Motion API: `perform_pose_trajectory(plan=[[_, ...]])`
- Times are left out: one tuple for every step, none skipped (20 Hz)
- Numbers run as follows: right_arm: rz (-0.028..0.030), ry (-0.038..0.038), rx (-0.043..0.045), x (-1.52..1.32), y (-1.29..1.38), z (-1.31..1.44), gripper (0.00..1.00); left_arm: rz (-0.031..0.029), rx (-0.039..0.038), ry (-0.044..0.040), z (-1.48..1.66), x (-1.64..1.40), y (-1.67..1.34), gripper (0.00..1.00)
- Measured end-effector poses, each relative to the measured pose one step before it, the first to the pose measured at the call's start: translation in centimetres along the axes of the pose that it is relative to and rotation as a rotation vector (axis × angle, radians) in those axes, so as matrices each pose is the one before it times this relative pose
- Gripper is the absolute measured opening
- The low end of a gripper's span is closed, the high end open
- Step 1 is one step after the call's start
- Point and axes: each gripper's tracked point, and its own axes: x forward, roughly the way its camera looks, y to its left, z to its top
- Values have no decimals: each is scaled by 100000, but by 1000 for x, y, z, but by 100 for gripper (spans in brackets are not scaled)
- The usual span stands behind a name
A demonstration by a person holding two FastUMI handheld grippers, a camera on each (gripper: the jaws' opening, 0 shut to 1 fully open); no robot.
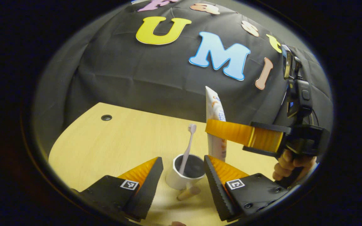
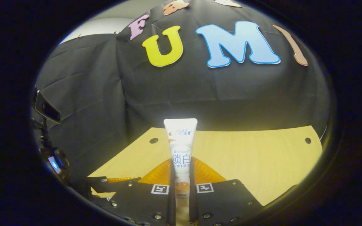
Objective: Put the toothbrush and toothpaste on the desktop into the cup, then pick up the cup and place it on the coaster on the desktop.
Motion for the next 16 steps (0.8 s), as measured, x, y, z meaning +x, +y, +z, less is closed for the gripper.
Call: perform_pose_trajectory(plan=[[-179, -224, -358, 408, 65, -316, 17, 338, -479, 177, -88, -203, 267, 86], [69, 102, -285, 450, 17, -301, 17, 332, -322, 237, -100, -120, 173, 86], [501, -40, -287, 339, 342, -291, 17, 320, -113, -9, 11, -164, 225, 89], [477, -858, -329, 258, 220, 142, 17, 156, -92, -28, 41, -157, 201, 89], [258, -823, -1165, 242, 256, -223, 17, 148, -148, -182, -57, -122, 195, 86], [-1056, -624, -1268, 235, -132, -20, 17, 32, -179, -257, 3, -45, 189, 83], [-457, -429, -906, 71, 30, -156, 17, 267, 19, -147, -20, -46, 168, 83], [-293, -230, -129, 124, 43, -44, 21, 209, 90, 29, -45, -59, 205, 83], [-77, 135, 242, -165, 111, -119, 21, 188, -37, 201, -95, -66, 229, 83], [-184, 315, 274, -32, -31, -36, 21, 99, -226, 198, -80, -35, 73, 83], [659, 401, 638, -35, 186, -152, 23, -39, -281, 161, -3, 9, 84, 83], [102, 685, 773, 51, 89, -122, 24, 142, -299, 94, -129, -37, 138, 86], [317, -54, 793, -120, 48, 69, 28, 9, -313, 57, -32, -39, 37, 86], [559, 922, 499, -97, 152, -76, 30, 126, -315, -9, -27, -149, 21, 86], [-17, -126, 277, -231, -11, -99, 33, 90, -181, 10, -15, -49, 38, 89], [431, 759, 93, -289, 148, -76, 35, 82, -35, 45, -120, 34, -49, 86]])
